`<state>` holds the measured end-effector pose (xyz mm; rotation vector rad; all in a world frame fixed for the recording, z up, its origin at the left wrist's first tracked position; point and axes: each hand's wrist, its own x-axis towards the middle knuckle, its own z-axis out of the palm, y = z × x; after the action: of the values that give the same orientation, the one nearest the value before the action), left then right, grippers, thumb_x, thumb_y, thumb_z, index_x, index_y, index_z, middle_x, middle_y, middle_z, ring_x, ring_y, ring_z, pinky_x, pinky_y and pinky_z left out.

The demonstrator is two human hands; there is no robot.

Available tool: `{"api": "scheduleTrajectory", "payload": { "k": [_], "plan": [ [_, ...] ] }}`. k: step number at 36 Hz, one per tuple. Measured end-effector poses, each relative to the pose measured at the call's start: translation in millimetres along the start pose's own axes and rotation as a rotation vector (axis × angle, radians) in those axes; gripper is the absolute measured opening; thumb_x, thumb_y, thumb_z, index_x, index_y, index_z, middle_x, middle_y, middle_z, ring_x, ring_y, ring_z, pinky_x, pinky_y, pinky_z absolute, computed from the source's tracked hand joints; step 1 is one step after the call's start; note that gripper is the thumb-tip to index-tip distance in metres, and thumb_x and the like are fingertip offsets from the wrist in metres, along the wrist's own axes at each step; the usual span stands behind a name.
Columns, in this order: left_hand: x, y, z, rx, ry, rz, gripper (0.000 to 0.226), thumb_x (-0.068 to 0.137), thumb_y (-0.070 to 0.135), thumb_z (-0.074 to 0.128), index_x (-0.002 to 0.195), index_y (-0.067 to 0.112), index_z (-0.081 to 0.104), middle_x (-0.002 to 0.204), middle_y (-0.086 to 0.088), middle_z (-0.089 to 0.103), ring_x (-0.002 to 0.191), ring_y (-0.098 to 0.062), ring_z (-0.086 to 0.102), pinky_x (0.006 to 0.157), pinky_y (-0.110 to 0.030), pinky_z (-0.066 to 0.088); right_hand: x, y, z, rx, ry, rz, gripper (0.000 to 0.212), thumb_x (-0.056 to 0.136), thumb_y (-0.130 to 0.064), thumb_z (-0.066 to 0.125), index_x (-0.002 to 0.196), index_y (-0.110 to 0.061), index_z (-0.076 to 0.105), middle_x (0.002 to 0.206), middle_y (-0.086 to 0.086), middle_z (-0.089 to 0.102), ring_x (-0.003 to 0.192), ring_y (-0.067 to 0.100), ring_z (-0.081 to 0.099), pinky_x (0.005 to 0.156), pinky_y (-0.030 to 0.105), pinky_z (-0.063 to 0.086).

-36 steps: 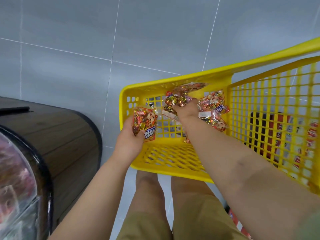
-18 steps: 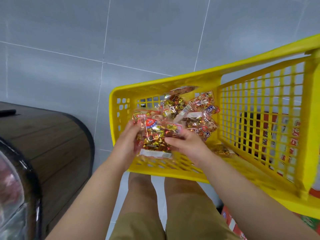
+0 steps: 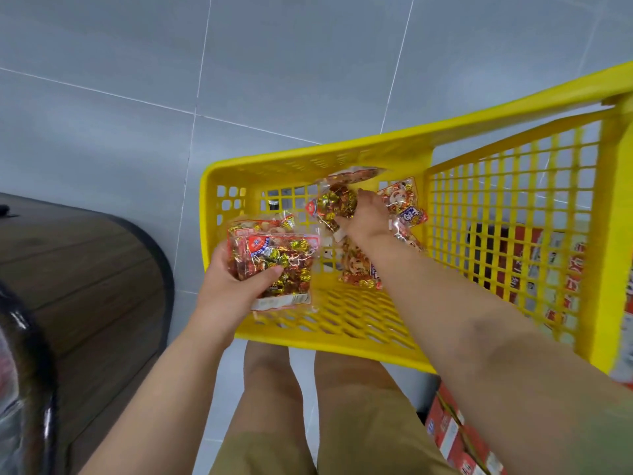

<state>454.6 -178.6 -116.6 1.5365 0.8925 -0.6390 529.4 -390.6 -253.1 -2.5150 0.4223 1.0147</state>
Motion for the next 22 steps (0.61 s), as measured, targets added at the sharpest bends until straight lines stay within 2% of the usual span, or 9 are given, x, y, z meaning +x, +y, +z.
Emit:
{"api": "scheduleTrajectory", "payload": {
  "k": [2,5,8,10,12,15,17,19,22],
  "plan": [
    [-1,-2,-2,-0.007,0.024,-0.003,0.059,0.070,0.013,0.082,0.117,0.033,0.053,0.109,0.004,0.070,0.101,-0.015,0.068,0.090,-0.044,0.054,5,-1,7,-0.089,0.013,0.021,0.084,0.080,-0.045,0.068,0.142,-0.005,0.029,0.144,0.014,0.032,0.134,0.030,0.027,0.107,0.036,0.026],
    [-3,-5,-7,0.000,0.027,-0.008,0.062,0.070,0.014,0.082,0.123,0.026,0.053,0.111,0.002,0.070,0.102,-0.017,0.068,0.090,-0.046,0.054,10,-10,11,-0.162,-0.001,0.089,0.084,0.073,-0.050,0.072,0.136,-0.009,0.036,0.139,0.017,0.034,0.130,0.033,0.030,0.104,0.039,0.029],
    [-7,-7,-11,-0.004,0.037,-0.009,0.062,0.070,0.014,0.082,0.125,0.024,0.053,0.113,0.000,0.070,0.103,-0.020,0.067,0.091,-0.049,0.053,8,-16,14,-0.238,-0.170,0.053,0.079,0.079,-0.056,0.064,0.145,-0.030,0.028,0.147,0.018,0.035,0.137,0.036,0.027,0.108,0.040,0.028],
    [-9,-6,-12,-0.019,0.063,-0.011,0.057,0.070,0.013,0.082,0.118,0.027,0.055,0.110,0.002,0.070,0.101,-0.018,0.068,0.090,-0.048,0.054,0,-17,16,-0.083,-0.221,0.004,0.068,0.085,-0.044,0.064,0.143,-0.034,0.030,0.140,0.010,0.048,0.133,0.035,0.036,0.106,0.037,0.031],
    [-13,-5,-15,-0.045,0.083,-0.015,0.056,0.071,0.011,0.081,0.119,0.025,0.055,0.110,0.000,0.070,0.102,-0.020,0.068,0.091,-0.049,0.053,-13,-19,17,0.085,-0.222,-0.031,0.059,0.085,-0.031,0.066,0.137,-0.023,0.041,0.134,0.006,0.053,0.125,0.029,0.047,0.098,0.033,0.038],
    [-23,-2,-22,-0.094,0.124,-0.015,0.060,0.074,0.009,0.079,0.127,0.017,0.052,0.114,-0.006,0.068,0.104,-0.024,0.067,0.090,-0.050,0.054,-42,-25,11,0.085,-0.244,-0.094,0.049,0.084,-0.028,0.068,0.126,-0.013,0.048,0.122,0.009,0.055,0.113,0.028,0.052,0.087,0.032,0.045],
    [-33,0,-28,-0.142,0.166,-0.014,0.060,0.075,0.007,0.078,0.128,0.015,0.051,0.114,-0.008,0.068,0.102,-0.027,0.067,0.083,-0.046,0.056,-65,-29,3,0.158,-0.227,-0.118,0.042,0.081,-0.028,0.070,0.114,-0.011,0.050,0.107,0.007,0.056,0.098,0.024,0.054,0.072,0.027,0.039],
    [-47,4,-35,-0.184,0.202,-0.013,0.058,0.077,0.008,0.077,0.128,0.017,0.050,0.113,-0.008,0.069,0.099,-0.028,0.068,0.072,-0.039,0.056,-88,-34,-9,0.252,-0.201,-0.126,0.042,0.079,-0.028,0.074,0.107,-0.012,0.047,0.099,0.005,0.054,0.087,0.020,0.052,0.067,0.024,0.035],
    [-71,9,-51,-0.276,0.251,-0.021,0.053,0.078,0.008,0.076,0.126,0.016,0.053,0.111,-0.007,0.070,0.097,-0.025,0.069,0.072,-0.036,0.056,-120,-46,-33,0.488,-0.206,-0.102,0.063,0.078,-0.021,0.075,0.131,-0.009,0.043,0.121,0.008,0.055,0.094,0.012,0.055,0.068,0.013,0.042]
  ]
}}
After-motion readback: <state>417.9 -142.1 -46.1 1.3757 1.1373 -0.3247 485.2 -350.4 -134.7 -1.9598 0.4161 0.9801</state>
